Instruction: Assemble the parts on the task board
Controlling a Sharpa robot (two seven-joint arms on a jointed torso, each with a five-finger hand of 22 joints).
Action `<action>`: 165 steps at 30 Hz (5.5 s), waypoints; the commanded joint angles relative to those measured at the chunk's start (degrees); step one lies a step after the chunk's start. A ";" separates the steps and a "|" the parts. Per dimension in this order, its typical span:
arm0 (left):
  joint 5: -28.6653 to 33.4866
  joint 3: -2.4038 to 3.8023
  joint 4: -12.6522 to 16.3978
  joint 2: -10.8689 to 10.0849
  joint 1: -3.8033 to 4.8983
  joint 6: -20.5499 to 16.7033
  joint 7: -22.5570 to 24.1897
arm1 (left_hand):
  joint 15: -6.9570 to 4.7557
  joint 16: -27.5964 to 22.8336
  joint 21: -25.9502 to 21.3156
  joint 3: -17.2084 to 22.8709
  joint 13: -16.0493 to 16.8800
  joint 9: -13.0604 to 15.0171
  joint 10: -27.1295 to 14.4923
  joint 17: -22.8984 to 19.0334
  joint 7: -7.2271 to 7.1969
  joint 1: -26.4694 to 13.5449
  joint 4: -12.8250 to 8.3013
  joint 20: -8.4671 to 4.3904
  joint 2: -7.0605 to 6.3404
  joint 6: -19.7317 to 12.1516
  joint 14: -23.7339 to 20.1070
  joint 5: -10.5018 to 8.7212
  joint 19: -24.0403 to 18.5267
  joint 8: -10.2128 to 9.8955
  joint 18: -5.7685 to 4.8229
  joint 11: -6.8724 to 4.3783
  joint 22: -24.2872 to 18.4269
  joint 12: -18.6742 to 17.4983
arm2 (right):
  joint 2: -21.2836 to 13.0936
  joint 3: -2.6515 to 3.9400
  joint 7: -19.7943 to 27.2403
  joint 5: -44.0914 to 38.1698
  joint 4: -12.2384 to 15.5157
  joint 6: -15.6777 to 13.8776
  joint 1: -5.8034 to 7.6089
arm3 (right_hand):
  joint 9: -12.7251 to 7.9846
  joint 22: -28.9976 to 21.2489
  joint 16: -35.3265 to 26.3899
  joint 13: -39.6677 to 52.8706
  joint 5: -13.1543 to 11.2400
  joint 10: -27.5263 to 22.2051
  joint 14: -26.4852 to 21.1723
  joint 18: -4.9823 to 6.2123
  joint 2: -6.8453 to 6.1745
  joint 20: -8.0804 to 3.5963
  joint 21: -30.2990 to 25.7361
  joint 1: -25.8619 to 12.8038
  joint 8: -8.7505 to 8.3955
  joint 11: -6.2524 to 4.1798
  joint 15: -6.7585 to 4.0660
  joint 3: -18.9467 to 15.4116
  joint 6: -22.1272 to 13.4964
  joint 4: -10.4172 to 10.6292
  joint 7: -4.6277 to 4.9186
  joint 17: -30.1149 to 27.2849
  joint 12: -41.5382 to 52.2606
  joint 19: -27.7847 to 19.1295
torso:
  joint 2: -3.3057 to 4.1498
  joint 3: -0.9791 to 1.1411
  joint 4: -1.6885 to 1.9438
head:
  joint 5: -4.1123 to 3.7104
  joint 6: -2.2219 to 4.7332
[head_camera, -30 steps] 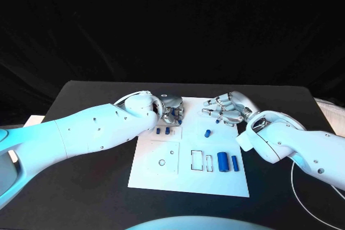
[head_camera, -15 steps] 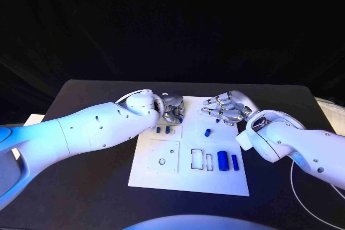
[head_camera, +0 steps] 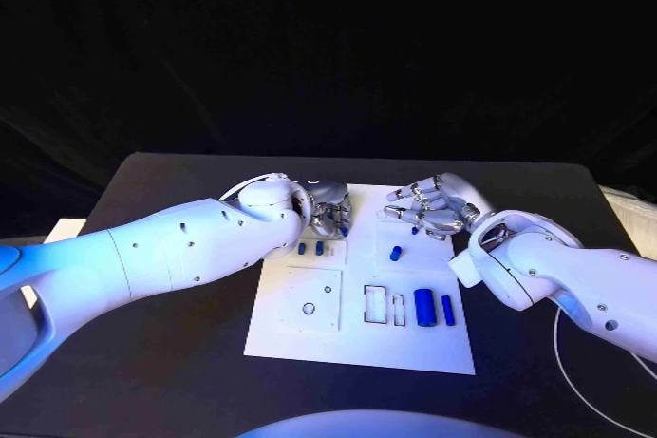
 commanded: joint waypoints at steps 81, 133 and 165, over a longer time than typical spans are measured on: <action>9.89 2.60 5.16 -8.18 0.21 2.83 -8.07 | -0.20 0.19 1.01 2.26 0.35 0.05 1.44 -1.02 0.22 -2.82 -1.15 -0.21 -0.34 1.37 2.01 -1.04 1.08 -1.22 -1.02 0.10 1.15 -1.98 | -0.19 0.00 0.44 -0.25 0.21 0.41 -0.06 | 0.09 0.01 0.11 -0.12 1.05 -0.13 1.72 0.38 0.25 0.05 -0.20 0.18 0.11 -0.14 0.01 -0.04 0.15 -0.09 0.20 0.10 0.24 -0.04 | 0.04 -0.07 0.02 | -0.06 -0.23; 17.57 2.74 6.60 -11.87 0.59 -1.17 -5.39 | 1.24 -0.44 -0.83 3.00 0.19 -1.13 -2.28 -3.36 2.15 -4.77 -1.87 1.06 -3.12 -7.11 1.16 -0.94 -0.04 -6.25 -0.68 1.89 0.56 -5.20 | -1.33 0.02 0.76 -1.57 -1.93 2.20 0.41 | 0.16 -5.91 -6.84 -17.02 -1.78 -9.10 -0.15 1.49 0.25 0.17 -4.66 4.43 0.36 0.32 0.24 1.31 0.74 -0.76 0.57 -7.58 -19.02 -3.30 | -0.22 -0.10 0.03 | -0.47 -0.02; 97.97 0.76 14.39 -22.73 0.33 -11.16 28.60 | 0.95 -12.30 -26.67 3.09 3.08 -0.84 0.60 -22.87 1.72 -6.37 -3.12 1.18 -0.19 -1.40 -8.52 -0.85 -10.42 -3.14 3.80 1.00 -16.39 1.32 | -0.31 0.26 -12.82 -47.88 -3.96 17.44 1.91 | 0.00 -2.75 -7.42 -45.33 -10.79 -3.22 1.25 0.91 -4.00 -0.66 -3.01 10.85 -0.20 -0.09 -0.67 11.25 8.49 -0.27 -1.62 -7.88 -43.72 -0.57 | -0.36 -0.70 0.34 | -3.38 1.07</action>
